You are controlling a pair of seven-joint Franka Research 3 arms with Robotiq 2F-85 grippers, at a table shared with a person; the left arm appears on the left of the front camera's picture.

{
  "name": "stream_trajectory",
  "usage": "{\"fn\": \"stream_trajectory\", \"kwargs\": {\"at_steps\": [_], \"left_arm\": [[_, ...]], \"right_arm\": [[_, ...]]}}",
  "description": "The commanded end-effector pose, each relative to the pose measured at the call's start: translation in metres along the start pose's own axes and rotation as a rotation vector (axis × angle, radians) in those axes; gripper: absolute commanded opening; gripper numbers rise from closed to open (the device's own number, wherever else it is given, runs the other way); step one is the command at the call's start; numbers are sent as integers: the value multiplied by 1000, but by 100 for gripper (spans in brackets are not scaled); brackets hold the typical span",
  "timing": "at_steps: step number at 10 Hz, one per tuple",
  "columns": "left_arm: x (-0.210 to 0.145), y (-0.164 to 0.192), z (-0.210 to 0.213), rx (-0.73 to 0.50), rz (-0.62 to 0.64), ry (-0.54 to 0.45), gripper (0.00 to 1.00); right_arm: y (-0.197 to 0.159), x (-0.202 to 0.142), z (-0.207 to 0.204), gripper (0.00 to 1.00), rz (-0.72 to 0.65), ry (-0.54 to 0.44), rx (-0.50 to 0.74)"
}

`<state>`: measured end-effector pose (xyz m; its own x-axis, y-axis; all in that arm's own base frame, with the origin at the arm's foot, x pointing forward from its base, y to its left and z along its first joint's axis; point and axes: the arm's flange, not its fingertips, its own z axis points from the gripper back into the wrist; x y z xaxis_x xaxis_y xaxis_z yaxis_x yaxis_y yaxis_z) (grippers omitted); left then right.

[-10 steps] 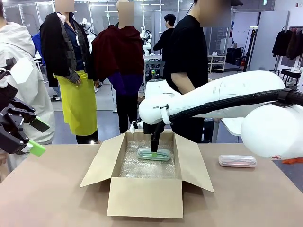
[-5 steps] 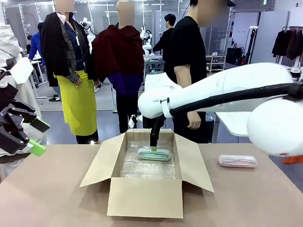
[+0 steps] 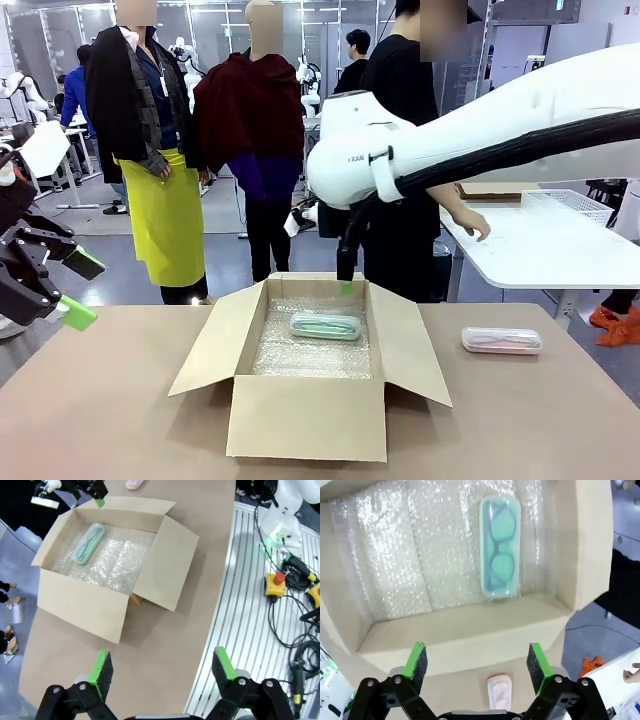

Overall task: Pack the glasses set securely to prepare it for shipping.
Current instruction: Put the Glasses case from the right side of the table into the Package Box.

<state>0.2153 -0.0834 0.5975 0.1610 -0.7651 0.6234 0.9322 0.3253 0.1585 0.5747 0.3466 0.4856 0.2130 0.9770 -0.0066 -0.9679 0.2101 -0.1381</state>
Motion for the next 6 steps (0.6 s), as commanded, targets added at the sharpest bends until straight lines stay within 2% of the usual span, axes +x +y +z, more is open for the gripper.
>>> {"fn": "stream_trajectory", "kwargs": {"at_steps": [1, 3, 4, 5, 6], "left_arm": [[0, 0, 1, -6, -17, -8, 100], [0, 0, 1, -6, -17, -8, 100], [0, 0, 1, -6, -17, -8, 100], [0, 0, 1, -6, -17, -8, 100], [0, 0, 1, -6, -17, -8, 100]], "right_arm": [[27, -45, -1, 100, -151, -18, 9], [39, -120, 9, 100, -361, -24, 9], [40, -168, 17, 100, -470, -51, 1], [36, -214, 29, 100, -585, -95, -20], [38, -256, 33, 100, -717, -95, -63]]}}
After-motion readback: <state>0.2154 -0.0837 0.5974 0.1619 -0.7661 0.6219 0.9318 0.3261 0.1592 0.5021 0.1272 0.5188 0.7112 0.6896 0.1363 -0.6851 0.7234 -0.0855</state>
